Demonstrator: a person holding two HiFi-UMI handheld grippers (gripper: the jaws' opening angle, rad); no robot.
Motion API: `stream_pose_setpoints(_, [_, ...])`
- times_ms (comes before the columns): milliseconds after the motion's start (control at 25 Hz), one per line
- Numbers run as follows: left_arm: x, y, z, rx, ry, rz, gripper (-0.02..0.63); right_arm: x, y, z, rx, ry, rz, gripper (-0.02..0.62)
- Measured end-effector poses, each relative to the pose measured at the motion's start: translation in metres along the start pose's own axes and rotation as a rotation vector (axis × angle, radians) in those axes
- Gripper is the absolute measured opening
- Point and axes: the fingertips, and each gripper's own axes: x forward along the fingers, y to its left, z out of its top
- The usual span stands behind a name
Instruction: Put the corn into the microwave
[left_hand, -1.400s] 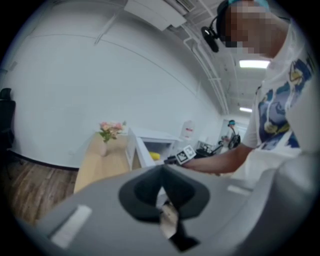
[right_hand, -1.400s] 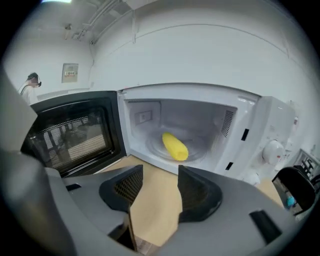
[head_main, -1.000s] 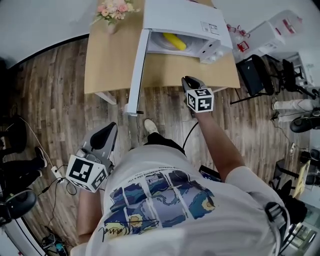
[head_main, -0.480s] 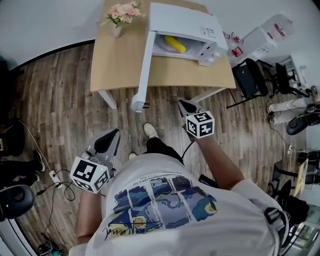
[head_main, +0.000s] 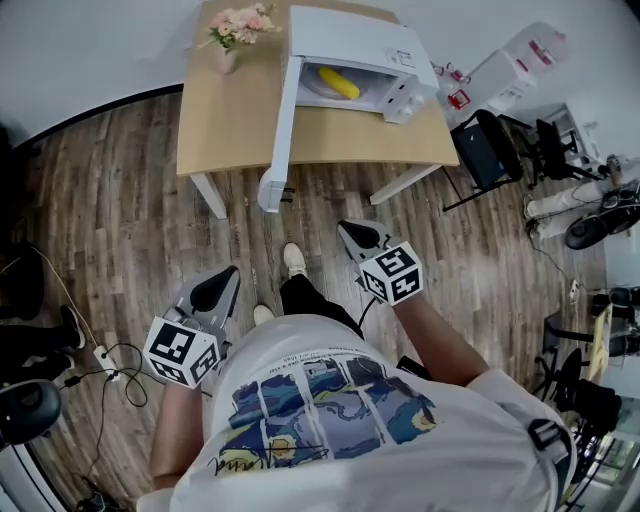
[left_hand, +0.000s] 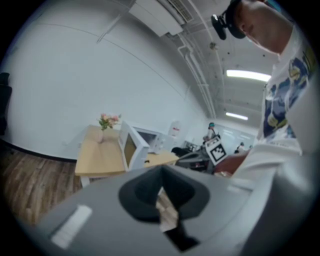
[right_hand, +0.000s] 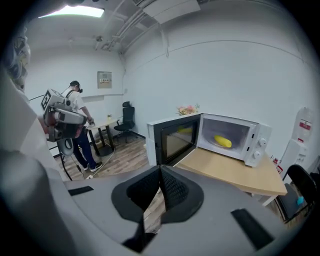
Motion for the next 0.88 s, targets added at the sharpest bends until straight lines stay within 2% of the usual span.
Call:
stream_pose_setpoints(160, [-0.004, -0.006, -0.005, -0.008, -0.013, -0.016, 0.008, -0.009, 0.026, 0.001, -0.051, -0.005, 0.042, 0.009])
stream_pose_setpoints(400, [-0.007, -0.022, -0.012, 0.01, -0.006, -0.042, 0.008, -0.027, 0.051, 0.007, -0.037, -0.048, 0.068, 0.009])
stream_pose_setpoints(880, [-0.036, -0.022, -0.023, -0.006, -0.005, -0.004, 0.008, -0.031, 0.08, 0.015, -0.063, -0.068, 0.113, 0.009])
